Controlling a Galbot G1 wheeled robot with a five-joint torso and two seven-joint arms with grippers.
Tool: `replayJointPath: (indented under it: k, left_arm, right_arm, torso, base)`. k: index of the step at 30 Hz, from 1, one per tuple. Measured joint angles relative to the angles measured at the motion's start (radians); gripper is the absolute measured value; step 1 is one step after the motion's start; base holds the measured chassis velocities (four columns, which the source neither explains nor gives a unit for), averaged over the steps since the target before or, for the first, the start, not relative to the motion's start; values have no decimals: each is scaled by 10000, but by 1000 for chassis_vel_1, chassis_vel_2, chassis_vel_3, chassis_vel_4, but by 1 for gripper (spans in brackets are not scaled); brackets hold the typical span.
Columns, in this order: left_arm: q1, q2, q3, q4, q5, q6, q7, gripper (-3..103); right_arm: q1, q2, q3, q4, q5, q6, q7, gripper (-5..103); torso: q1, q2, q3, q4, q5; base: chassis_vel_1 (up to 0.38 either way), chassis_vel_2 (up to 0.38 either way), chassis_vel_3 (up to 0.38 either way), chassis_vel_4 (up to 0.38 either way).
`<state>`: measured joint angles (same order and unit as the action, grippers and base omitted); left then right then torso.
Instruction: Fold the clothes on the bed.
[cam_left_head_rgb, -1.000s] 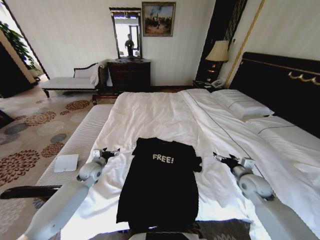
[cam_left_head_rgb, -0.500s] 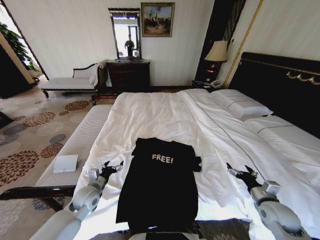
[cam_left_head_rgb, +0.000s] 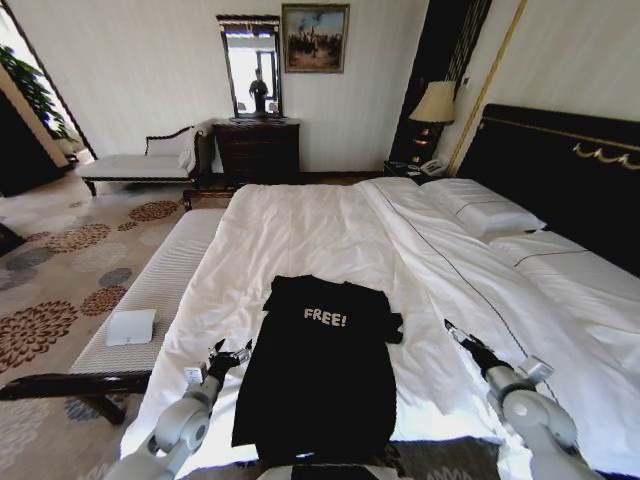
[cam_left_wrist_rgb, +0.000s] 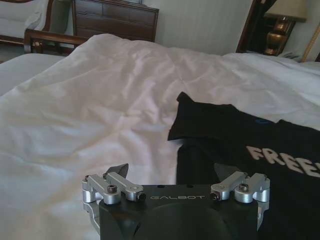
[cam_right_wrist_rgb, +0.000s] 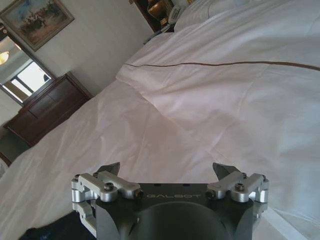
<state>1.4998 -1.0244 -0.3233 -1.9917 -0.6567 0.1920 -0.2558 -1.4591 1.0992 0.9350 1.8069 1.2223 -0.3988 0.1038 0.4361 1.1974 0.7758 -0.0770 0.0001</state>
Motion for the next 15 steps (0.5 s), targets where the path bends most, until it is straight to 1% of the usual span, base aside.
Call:
replayJointPath:
  k: [1, 2, 3, 5, 7, 10, 11, 15]
  left_arm:
    - [0, 0, 0, 0, 0, 0, 0, 98]
    - [10, -65, 86, -192, -55, 52, -10, 98]
    - [37, -117, 150, -361, -125, 106, -44, 98]
    - [58, -136, 180, -440, -152, 122, -74, 98]
    - [223, -141, 210, -669, -186, 148, -100, 98]
    - [381, -132, 190, -771, -172, 150, -103, 98]
    - [547, -130, 159, -857, -105, 150, -107, 98]
    - [890, -202, 95, -1043, 84, 150, -109, 98]
  right_arm:
    - [0, 0, 0, 0, 0, 0, 0, 100]
    - [354, -134, -85, -323, 354, -175, 18, 100]
    - [584, -243, -192, -648, 492, -257, -26, 100]
    - [728, -307, -279, -889, 535, -279, -103, 100]
    - [1171, -412, -559, -1675, 618, -335, -389, 100]
    - [1466, -419, -735, -2074, 719, -415, -553, 100]
    - [1730, -397, -896, -2370, 846, -508, -637, 100]
    - [2304, -233, -1319, -2795, 1021, -644, -706, 100]
  torso:
    - [0, 0, 0, 0, 0]
    - [1, 0, 0, 1, -3]
    - [1, 0, 0, -1, -1]
    - [1, -1, 0, -1, -1]
    - [1, -1, 0, -3, 3]
    - [1, 0, 0, -5, 2]
    - [1, 0, 0, -2, -2]
    - [1, 0, 0, -1, 0]
  base:
    - [0, 0, 0, 0]
    - [0, 0, 0, 0]
    - [0, 0, 0, 0]
    - [0, 0, 0, 0]
    - [0, 0, 0, 0]
    - [0, 0, 0, 0]
    - [0, 0, 0, 0]
    - [0, 0, 0, 0]
